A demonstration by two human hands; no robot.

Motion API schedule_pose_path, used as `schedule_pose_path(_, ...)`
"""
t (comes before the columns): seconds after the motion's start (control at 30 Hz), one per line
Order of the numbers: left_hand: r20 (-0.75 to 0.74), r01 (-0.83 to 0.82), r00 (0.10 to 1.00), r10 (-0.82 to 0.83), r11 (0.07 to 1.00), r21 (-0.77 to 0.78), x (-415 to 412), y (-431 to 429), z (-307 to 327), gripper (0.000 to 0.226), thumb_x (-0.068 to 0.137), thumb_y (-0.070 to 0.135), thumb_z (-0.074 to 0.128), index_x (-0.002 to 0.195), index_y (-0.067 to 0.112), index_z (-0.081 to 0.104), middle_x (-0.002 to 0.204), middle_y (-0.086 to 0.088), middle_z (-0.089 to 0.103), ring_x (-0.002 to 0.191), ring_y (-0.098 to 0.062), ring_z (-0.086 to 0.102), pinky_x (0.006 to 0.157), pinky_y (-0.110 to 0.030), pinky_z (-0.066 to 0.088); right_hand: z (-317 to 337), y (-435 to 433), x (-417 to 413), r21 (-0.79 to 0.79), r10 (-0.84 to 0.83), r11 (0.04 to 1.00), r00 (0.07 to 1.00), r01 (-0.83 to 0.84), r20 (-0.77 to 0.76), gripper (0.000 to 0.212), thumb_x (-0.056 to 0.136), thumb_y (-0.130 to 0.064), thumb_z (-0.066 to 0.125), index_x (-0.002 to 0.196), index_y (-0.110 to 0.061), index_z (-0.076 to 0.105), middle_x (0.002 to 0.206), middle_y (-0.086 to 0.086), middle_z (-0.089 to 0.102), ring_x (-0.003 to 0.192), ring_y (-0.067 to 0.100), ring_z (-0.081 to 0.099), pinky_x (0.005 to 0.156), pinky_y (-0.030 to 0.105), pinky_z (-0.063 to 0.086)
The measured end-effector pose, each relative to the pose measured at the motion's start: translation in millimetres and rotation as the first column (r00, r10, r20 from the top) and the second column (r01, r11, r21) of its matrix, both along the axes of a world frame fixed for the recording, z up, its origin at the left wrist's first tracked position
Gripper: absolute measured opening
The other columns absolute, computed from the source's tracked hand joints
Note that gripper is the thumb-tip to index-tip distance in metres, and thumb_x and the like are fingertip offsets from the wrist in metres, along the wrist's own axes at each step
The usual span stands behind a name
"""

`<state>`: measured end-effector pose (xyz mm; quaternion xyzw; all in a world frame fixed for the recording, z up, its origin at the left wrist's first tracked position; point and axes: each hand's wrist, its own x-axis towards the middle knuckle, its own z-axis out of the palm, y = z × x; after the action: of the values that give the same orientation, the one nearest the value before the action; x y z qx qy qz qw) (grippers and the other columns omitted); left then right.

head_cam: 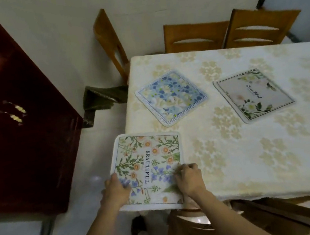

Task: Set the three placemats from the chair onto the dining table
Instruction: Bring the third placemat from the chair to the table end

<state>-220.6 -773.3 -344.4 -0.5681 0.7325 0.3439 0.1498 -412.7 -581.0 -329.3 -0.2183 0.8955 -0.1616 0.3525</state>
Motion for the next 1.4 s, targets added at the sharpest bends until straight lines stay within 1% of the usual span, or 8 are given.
schedule_pose_path(0.1,-0.016,0.004,1.0,-0.004,0.999,0.044,-22.1,-33.5,-13.9,0.074,0.079,0.051,0.066,0.141,0.028,0.033,0.135,-0.011,0.045,0.117,-0.039,0.054,0.096,-0.053,0.051,-1.6,-14.9,-1.3,0.007,-0.19,0.982,0.982,0.19,0.014,0.051,0.098,-0.046,0.051,0.14,-0.017,0.047,0.137,0.015,0.048,0.121,0.037,0.053,0.105,0.043,0.044)
schedule_pose_path(0.27,-0.301,-0.133,0.939,0.164,0.984,0.12,-31.3,-68.2,-27.6,0.072,0.075,0.03,0.086,0.129,0.017,0.041,0.118,-0.011,0.063,0.102,-0.035,0.065,0.087,-0.049,0.056,-17.3,-32.4,10.4,0.021,-0.55,0.834,0.83,0.551,0.098,0.064,0.091,-0.047,0.063,0.137,-0.011,0.038,0.124,0.016,0.062,0.108,0.034,0.065,0.094,0.049,0.055)
schedule_pose_path(0.4,-0.33,-0.152,0.923,0.198,0.975,0.161,-40.6,-87.3,-39.4,0.059,0.067,0.049,0.089,0.105,0.02,0.055,0.096,-0.003,0.07,0.085,-0.03,0.069,0.075,-0.044,0.059,3.4,-53.5,21.5,0.056,-0.64,0.745,0.687,0.665,0.344,0.044,0.089,-0.037,0.071,0.111,0.0,0.064,0.101,0.009,0.075,0.089,0.025,0.074,0.077,0.035,0.062)
schedule_pose_path(0.53,-0.445,-0.171,0.871,0.206,0.978,0.117,-68.3,-86.9,-20.7,0.039,0.082,0.058,0.073,0.095,0.022,0.064,0.086,-0.004,0.071,0.077,-0.03,0.068,0.07,-0.043,0.059,21.6,-66.5,22.3,-0.002,-0.557,0.822,0.806,0.569,0.199,0.044,0.102,-0.045,0.05,0.106,-0.003,0.065,0.103,0.009,0.073,0.089,0.024,0.07,0.066,0.023,0.055)
schedule_pose_path(0.73,-0.595,-0.101,0.794,0.121,0.993,0.067,-108.8,-75.7,11.2,0.039,0.099,0.045,0.055,0.083,0.011,0.063,0.076,-0.009,0.064,0.073,-0.035,0.063,0.065,-0.041,0.053,37.9,-46.7,17.5,-0.07,-0.577,0.815,0.817,0.575,-0.004,0.047,0.104,-0.048,0.04,0.113,-0.006,0.06,0.112,0.01,0.07,0.093,0.027,0.067,0.077,0.035,0.055)
schedule_pose_path(1.03,-0.682,-0.121,0.73,0.044,0.99,-0.067,-137.4,16.7,58.7,0.035,0.104,0.048,0.041,0.092,0.022,0.061,0.083,0.0,0.064,0.082,-0.03,0.063,0.074,-0.042,0.054,74.1,49.9,-3.5,-0.32,-0.561,0.799,0.823,0.509,-0.091,0.04,0.104,-0.044,0.044,0.108,-0.008,0.061,0.095,0.004,0.065,0.091,0.03,0.068,0.072,0.034,0.051)
schedule_pose_path(1.23,-0.74,-0.14,0.673,-0.002,0.982,-0.13,-143.0,148.9,89.9,0.037,0.106,0.045,0.038,0.102,0.019,0.064,0.088,0.002,0.064,0.082,-0.023,0.061,0.068,-0.031,0.042,84.4,177.6,-25.6,-0.466,-0.563,0.756,0.82,0.46,-0.102,0.044,0.103,-0.046,0.047,0.109,-0.007,0.066,0.101,0.012,0.073,0.093,0.031,0.069,0.072,0.038,0.054)
schedule_pose_path(1.4,-0.702,-0.072,0.705,-0.096,0.976,-0.205,-162.8,248.8,114.2,0.033,0.105,0.046,0.038,0.108,0.022,0.06,0.097,0.006,0.061,0.088,-0.023,0.057,0.078,-0.037,0.046,100.4,260.6,-41.9,-0.513,-0.625,0.67,0.781,0.536,-0.001,0.031,0.101,-0.04,0.053,0.111,-0.013,0.063,0.107,0.007,0.073,0.096,0.025,0.069,0.082,0.04,0.058)
